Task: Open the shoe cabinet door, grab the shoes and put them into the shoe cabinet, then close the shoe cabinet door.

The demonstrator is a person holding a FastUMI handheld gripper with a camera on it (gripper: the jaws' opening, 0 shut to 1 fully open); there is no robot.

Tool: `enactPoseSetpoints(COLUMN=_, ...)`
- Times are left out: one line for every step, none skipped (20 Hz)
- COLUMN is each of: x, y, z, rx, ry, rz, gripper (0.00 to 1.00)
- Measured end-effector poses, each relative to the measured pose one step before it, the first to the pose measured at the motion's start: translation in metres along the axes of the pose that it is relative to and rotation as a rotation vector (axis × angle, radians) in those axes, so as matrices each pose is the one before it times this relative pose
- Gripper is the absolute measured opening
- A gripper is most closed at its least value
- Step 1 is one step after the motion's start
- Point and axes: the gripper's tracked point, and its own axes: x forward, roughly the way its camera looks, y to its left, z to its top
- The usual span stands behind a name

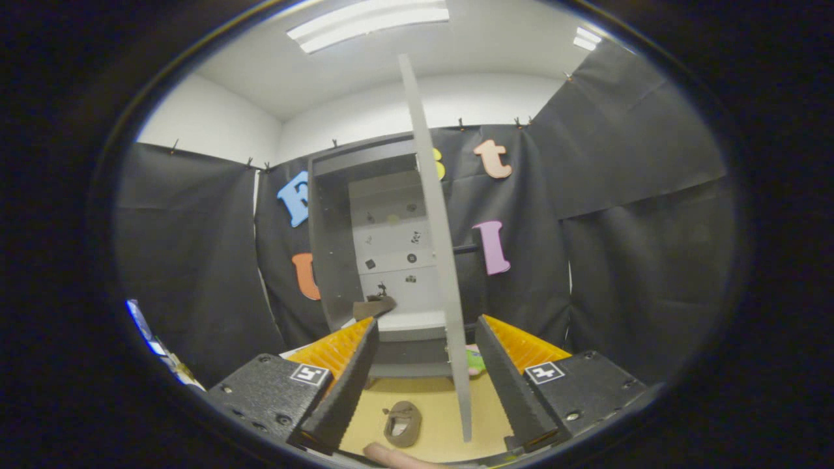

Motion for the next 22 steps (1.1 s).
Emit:
enactPoseSetpoints(x=0.00391, y=0.00707, z=-0.00479, rx=-0.0157, ry=0.00045, rz=-0.0029, gripper=0.97)
enactPoseSetpoints(x=0.00435, y=0.00925, z=-0.00969, rx=-0.0223, ry=0.00236, rz=0.00352, gripper=1.0)
enactPoseSetpoints(x=0.00438, y=0.01144, z=-0.00794, rx=-0.01999, ry=-0.00003, rz=0.01155, gripper=1.0)
enactPoseSetpoints(x=0.00642, y=0.01409, z=-0.01129, rx=-0.01357, ry=0.00932, rz=0.01352, gripper=1.0)
enactPoseSetpoints(x=0.00617, y=0.01096, z=-0.00962, rx=-0.00238, ry=0.00979, rz=0.00873, gripper=1.0)
enactPoseSetpoints(x=0.00742, y=0.01083, z=-0.00929, rx=-0.00321, ry=0.00904, rz=0.01274, gripper=1.0)
enactPoseSetpoints(x=0.00717, y=0.01056, z=-0.00911, rx=-0.00607, ry=0.00743, rz=0.01476, gripper=1.0)
enactPoseSetpoints(x=0.00755, y=0.00852, z=-0.0116, rx=-0.01152, ry=0.00579, rz=0.00296, gripper=1.0)
enactPoseSetpoints(x=0.0088, y=0.00556, z=-0.01085, rx=-0.01098, ry=0.0013, rz=-0.00456, gripper=1.0)
enactPoseSetpoints(x=0.01067, y=0.00801, z=-0.01482, rx=-0.01366, ry=0.00865, rz=0.00178, gripper=1.0)
enactPoseSetpoints(x=0.00923, y=0.00945, z=-0.01335, rx=-0.01175, ry=0.01019, rz=0.00611, gripper=1.0)
enactPoseSetpoints(x=0.01022, y=0.01139, z=-0.0156, rx=-0.0038, ry=0.01101, rz=0.01078, gripper=1.0)
enactPoseSetpoints(x=0.00936, y=0.008, z=-0.0156, rx=0.00142, ry=0.01891, rz=0.00792, gripper=1.0)
enactPoseSetpoints(x=0.00881, y=0.00657, z=-0.01692, rx=0.00661, ry=0.02044, rz=0.00172, gripper=1.0)
enactPoseSetpoints(x=0.00946, y=0.00457, z=-0.01286, rx=0.00075, ry=0.00623, rz=-0.0012, gripper=1.0)
enactPoseSetpoints(x=0.01025, y=0.00287, z=-0.01094, rx=-0.00813, ry=0.0045, rz=-0.00237, gripper=1.0)
enactPoseSetpoints(x=0.00835, y=0.00234, z=-0.00963, rx=-0.00969, ry=0.00077, rz=-0.00562, gripper=1.0)
enactPoseSetpoints(x=0.00815, y=0.00251, z=-0.01104, rx=-0.0087, ry=0.00275, rz=-0.00119, gripper=1.0)
enactPoseSetpoints(x=0.00717, y=0.00504, z=-0.01157, rx=-0.00646, ry=0.00881, rz=0.00863, gripper=1.0)
enactPoseSetpoints(x=0.00692, y=0.00599, z=-0.01146, rx=-0.00978, ry=0.01084, rz=0.01082, gripper=1.0)
enactPoseSetpoints(x=0.00885, y=0.00359, z=-0.01299, rx=-0.01033, ry=0.0144, rz=0.00616, gripper=1.0)
enactPoseSetpoints(x=0.00951, y=0.00031, z=-0.01336, rx=-0.00896, ry=0.01493, rz=-0.00286, gripper=1.0)
